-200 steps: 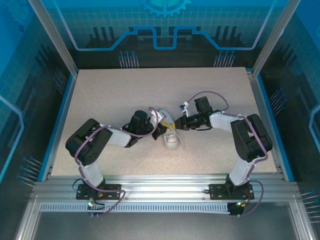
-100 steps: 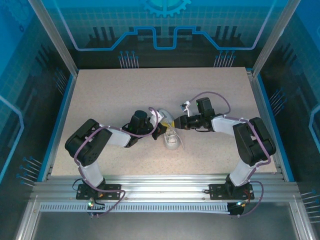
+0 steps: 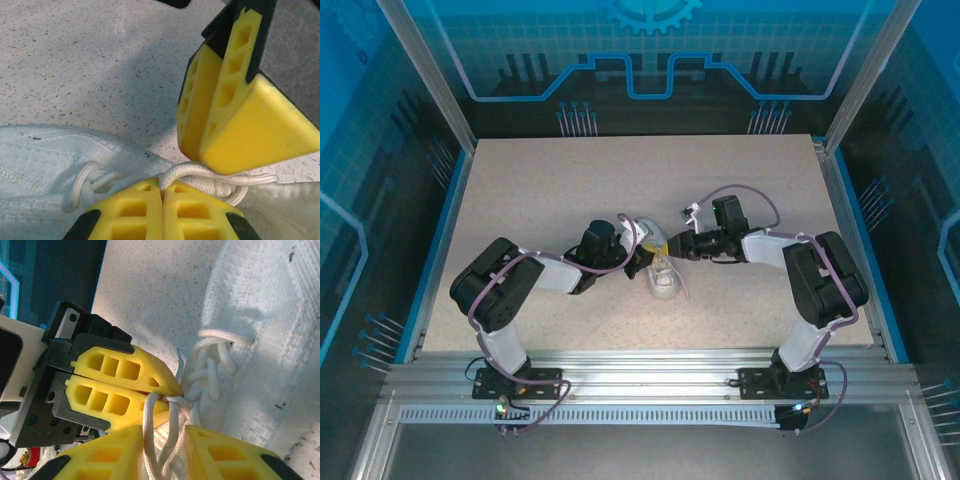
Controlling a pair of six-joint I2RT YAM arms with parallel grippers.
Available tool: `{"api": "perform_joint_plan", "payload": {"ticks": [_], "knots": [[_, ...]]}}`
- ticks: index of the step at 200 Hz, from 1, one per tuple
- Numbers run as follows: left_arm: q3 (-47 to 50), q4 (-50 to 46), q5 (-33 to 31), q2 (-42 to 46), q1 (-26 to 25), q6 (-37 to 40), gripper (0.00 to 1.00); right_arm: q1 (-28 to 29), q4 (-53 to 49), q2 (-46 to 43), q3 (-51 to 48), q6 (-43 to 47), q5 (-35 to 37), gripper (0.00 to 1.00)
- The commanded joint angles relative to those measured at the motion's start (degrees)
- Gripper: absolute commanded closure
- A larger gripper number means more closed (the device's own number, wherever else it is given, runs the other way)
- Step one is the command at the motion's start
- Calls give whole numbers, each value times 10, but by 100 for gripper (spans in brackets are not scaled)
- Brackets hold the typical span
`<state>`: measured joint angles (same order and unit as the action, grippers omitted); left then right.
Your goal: Tie the shoes
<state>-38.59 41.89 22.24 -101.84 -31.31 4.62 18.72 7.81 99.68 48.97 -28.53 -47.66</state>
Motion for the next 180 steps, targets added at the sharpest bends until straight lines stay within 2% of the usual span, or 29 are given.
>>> {"api": "perform_joint_plan", "payload": {"ticks": [1,28,88,180], "knots": [[-14,9,-7,7,-2,4,100,-14,26,-4,4,-25,-18,69],[-15,7,-7,7,-2,7,100,-22,23,-9,11,-31,-27,64],[-14,15,-7,3,-2,10,100,-23,-54,40,69,8,-39,66],[-22,15,-4,-1,-2,6,100,-11,-75,67,69,34,-69,66]]}}
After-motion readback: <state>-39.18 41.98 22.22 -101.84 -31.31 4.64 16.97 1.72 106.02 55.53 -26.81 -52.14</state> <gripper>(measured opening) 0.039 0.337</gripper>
